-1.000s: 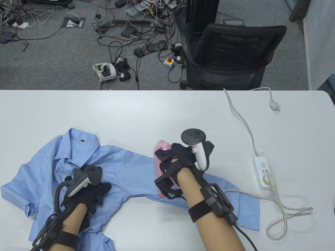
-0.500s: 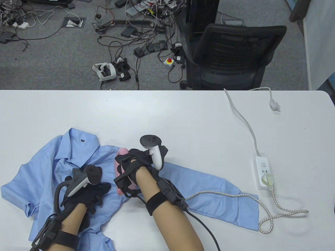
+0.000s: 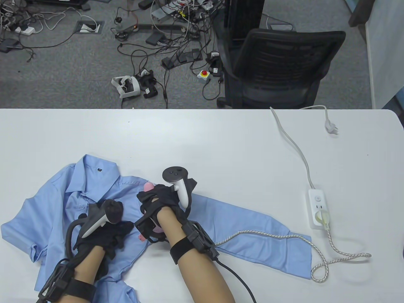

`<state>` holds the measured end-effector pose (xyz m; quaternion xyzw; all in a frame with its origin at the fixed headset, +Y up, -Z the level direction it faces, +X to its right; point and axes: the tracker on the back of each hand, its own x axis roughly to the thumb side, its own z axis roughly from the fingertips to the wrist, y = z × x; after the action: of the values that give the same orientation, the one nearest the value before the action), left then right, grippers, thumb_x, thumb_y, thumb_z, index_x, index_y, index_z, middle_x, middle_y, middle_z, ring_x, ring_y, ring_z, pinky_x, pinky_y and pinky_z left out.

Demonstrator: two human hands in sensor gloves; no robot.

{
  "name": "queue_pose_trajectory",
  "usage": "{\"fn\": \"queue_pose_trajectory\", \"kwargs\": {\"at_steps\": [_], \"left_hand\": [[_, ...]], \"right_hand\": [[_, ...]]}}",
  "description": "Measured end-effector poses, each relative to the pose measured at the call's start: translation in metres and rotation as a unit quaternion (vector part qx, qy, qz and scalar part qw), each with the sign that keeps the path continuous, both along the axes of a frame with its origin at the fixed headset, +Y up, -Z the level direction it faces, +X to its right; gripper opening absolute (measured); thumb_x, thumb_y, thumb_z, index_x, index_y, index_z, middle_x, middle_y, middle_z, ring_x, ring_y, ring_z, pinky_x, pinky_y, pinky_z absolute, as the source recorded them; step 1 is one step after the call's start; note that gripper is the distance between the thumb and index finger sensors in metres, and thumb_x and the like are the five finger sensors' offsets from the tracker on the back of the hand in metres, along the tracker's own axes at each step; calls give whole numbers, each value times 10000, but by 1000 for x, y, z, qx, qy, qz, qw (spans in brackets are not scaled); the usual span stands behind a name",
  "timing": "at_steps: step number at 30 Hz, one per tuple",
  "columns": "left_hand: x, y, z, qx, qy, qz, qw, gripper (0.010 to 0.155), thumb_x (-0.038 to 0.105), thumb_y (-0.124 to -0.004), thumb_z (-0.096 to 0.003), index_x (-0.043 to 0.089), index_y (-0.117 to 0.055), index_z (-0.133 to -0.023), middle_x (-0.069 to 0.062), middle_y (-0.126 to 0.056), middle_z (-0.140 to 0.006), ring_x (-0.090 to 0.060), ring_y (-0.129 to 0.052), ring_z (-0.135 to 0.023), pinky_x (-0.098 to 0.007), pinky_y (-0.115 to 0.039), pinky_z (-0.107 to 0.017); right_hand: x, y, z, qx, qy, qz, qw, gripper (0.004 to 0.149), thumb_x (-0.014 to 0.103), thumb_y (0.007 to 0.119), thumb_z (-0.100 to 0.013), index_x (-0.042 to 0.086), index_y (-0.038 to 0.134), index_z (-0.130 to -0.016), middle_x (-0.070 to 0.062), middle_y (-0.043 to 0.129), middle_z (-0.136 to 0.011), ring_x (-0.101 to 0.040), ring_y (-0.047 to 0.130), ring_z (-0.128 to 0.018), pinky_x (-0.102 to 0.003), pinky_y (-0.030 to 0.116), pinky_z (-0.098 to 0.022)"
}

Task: Iron long-sleeve shirt with electric iron on table

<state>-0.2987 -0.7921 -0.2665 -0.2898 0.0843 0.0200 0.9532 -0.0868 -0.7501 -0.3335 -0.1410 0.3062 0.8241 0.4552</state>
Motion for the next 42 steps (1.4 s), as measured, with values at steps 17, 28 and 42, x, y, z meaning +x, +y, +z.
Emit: {"fn": "queue_pose_trajectory", "kwargs": {"at_steps": [17,28,42], "left_hand": [[1,1,0,0,0,-4,1000,757,735,-536,-488,412,-162,-1062,-8,-61,-1190,-274,-66,-1094,-651,-126,-730],[1,1,0,0,0,-9,1000,756,734,-536,-486,411,-169,-1062,-18,-54,-1193,-277,-80,-1097,-653,-140,-733],[3,2,-1,3,-1,-19,1000,753,737,-534,-486,411,-181,-1065,-21,-79,-1199,-282,-107,-1103,-659,-164,-736]], "right_hand": [[138,-9,30,-40,-130,-17,991,629,494,773,-379,67,580,-799,-107,693,-597,-80,990,-427,-300,951,-369],[187,-10,54,-39,-182,-16,982,619,500,777,-372,59,606,-771,-95,741,-576,-86,1030,-401,-298,969,-347],[278,-5,95,-50,-254,-16,966,615,478,765,-385,47,581,-783,-110,723,-603,-111,1024,-437,-313,960,-366]]}}
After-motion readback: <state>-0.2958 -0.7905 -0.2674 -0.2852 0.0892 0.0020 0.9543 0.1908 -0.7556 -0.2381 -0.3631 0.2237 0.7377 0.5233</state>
